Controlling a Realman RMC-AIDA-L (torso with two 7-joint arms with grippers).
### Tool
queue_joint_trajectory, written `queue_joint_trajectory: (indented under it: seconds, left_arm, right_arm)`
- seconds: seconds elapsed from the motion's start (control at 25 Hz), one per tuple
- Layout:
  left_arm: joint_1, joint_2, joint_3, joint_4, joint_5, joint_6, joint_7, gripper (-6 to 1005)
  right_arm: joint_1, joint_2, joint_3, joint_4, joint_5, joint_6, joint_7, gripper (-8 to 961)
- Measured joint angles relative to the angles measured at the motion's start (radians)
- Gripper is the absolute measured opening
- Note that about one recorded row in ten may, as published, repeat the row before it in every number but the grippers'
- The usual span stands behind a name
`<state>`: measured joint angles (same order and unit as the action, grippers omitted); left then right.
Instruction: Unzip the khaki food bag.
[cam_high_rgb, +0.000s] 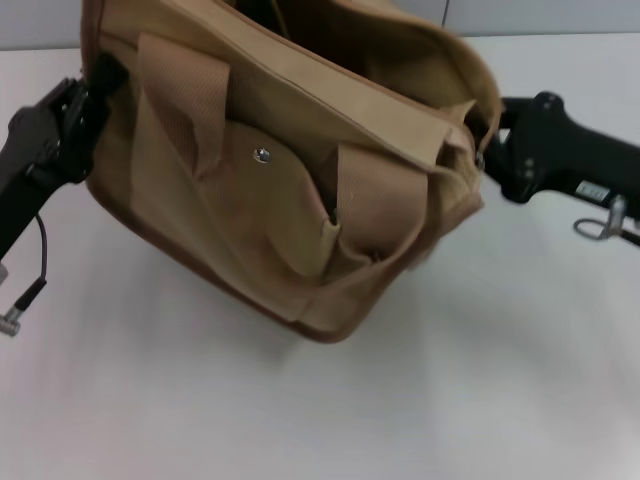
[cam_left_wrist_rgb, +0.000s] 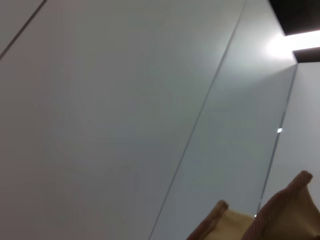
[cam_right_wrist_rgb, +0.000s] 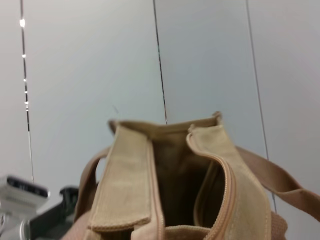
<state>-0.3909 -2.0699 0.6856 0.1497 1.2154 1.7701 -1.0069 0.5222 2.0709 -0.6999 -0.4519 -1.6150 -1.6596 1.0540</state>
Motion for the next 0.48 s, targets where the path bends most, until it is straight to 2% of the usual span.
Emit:
queue_joint_trajectory:
  seconds: [0.12, 0.24, 0.48]
  left_arm:
    - [0.017, 0.000, 0.023, -0.005, 0.000, -0.027, 0.010, 77]
    - [0.025, -0.002, 0.052, -0.016, 0.000, -0.079, 0.019, 129]
    - [0.029, -0.003, 0.056, -0.050, 0.000, -0.148, 0.028, 233]
  right_arm:
    - [0.009, -0.015, -0.003, -0.048, -0.004, 0.007, 0.122, 118]
    - [0.021, -0.027, -0.004, -0.064, -0.019, 0.033, 0.215, 129]
    - [0.022, -0.010, -0.008, -0.087, -0.036, 0.097, 0.238, 149]
